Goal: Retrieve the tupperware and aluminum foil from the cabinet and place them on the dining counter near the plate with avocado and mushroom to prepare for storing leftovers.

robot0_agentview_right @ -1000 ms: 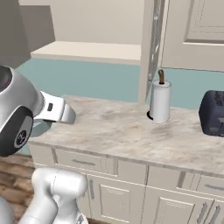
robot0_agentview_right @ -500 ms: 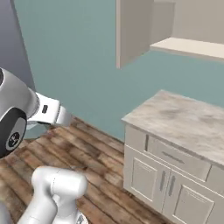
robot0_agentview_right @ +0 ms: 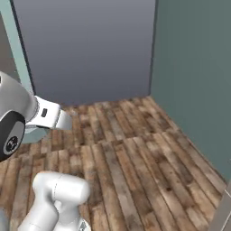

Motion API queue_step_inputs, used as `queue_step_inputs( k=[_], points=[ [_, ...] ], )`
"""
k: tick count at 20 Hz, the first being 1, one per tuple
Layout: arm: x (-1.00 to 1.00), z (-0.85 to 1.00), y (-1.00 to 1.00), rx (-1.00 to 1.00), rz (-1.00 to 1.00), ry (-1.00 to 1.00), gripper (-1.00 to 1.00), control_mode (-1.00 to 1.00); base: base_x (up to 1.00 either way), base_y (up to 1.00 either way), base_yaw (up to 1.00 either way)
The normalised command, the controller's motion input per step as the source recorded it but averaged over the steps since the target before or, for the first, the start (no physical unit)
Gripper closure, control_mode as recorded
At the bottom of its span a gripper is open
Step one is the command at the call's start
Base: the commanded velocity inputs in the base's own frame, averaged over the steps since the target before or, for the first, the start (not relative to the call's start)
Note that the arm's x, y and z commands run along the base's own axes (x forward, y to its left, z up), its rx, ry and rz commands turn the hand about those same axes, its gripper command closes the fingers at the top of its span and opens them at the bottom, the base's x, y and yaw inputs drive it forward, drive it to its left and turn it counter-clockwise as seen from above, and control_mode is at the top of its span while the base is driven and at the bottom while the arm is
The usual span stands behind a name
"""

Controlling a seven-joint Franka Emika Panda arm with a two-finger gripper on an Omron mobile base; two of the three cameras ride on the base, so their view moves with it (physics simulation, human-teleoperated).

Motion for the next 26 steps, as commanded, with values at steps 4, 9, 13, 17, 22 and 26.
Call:
queue_step_inputs(
  k=[4,9,13,17,22,26],
  points=[
    [0.00,0.00,0.00,0.00,0.00,0.00,1.00,1.00,0.00,0.40,0.91],
    [0.00,0.00,0.00,0.00,0.00,0.00,1.00,1.00,0.00,0.32,0.89],
    [0.00,0.00,0.00,0.00,0.00,0.00,1.00,1.00,0.11,0.24,0.87],
    [0.00,0.00,0.00,0.00,0.00,0.00,1.00,1.00,0.48,0.04,0.81],
    [0.00,0.00,0.00,0.00,0.00,0.00,1.00,1.00,0.96,-0.15,0.68],
    [0.00,0.00,0.00,0.00,0.00,0.00,1.00,1.00,1.00,-0.42,0.55]
  ],
)
